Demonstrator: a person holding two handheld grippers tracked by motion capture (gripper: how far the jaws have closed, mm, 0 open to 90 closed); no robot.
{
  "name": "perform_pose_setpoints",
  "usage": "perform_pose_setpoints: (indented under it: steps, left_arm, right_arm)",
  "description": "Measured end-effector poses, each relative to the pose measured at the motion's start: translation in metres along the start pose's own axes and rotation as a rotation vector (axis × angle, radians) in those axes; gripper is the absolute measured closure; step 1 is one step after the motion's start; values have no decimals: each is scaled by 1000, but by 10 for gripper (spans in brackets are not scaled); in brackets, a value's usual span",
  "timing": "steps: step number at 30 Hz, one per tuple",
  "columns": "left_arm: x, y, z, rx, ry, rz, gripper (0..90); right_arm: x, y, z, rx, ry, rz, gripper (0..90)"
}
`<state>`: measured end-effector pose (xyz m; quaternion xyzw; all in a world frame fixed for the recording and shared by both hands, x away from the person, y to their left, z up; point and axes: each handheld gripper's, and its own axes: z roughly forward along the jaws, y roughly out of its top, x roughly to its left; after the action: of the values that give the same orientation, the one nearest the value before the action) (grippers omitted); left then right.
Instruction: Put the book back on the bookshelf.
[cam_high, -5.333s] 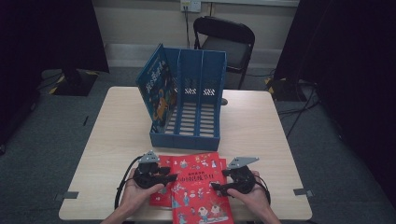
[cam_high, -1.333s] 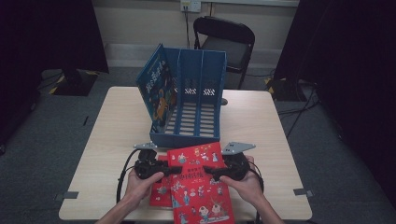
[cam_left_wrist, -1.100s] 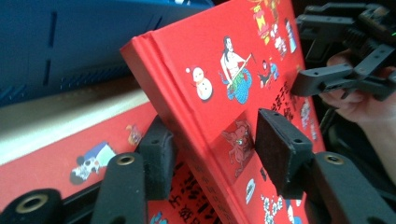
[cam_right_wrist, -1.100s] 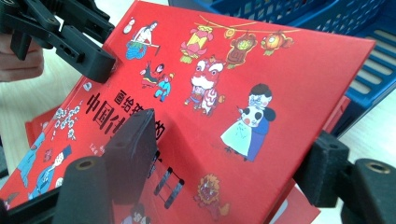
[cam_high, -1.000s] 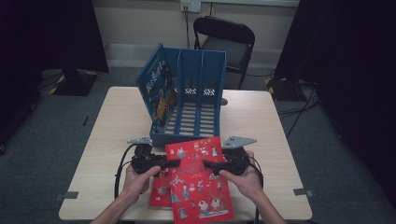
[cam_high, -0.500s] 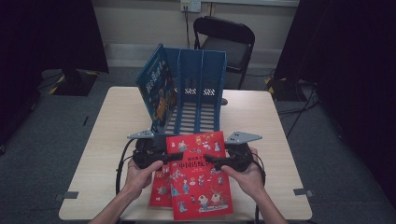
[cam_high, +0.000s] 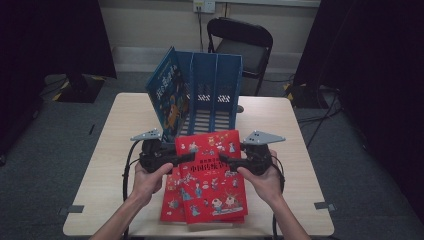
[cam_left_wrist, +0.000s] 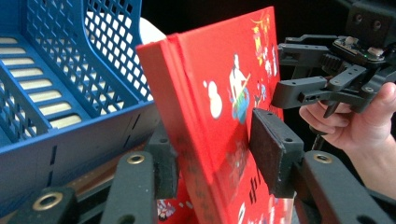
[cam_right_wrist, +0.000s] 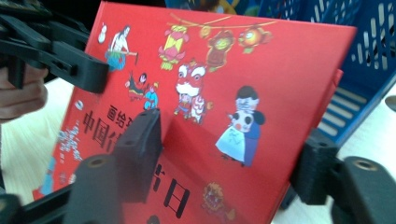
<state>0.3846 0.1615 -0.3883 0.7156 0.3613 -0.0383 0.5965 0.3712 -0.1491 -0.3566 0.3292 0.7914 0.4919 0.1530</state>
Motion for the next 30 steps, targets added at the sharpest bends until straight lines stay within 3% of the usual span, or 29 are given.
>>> perform_pose_setpoints:
  steps: [4,8,13,19,25,30]
  left_arm:
    - [-2,5,-1,3,6,28,561]
    - [-2,9,-3,-8,0,25,579]
    - [-5,18,-8,-49,-8,58,609]
    - [-14,32,-8,-94,-67,84,656]
    - [-25,47,-9,-89,-49,147,671]
    - [-27,50,-11,-100,-45,166,655]
  right_arm:
    - [3,6,2,-7,4,-14,393]
    - [2,9,4,-25,5,-10,399]
    - [2,16,3,-46,-2,-15,400]
    - [7,24,2,-67,27,-37,420]
    - [8,30,0,-107,18,-40,429]
    - [8,33,0,-118,9,-45,429]
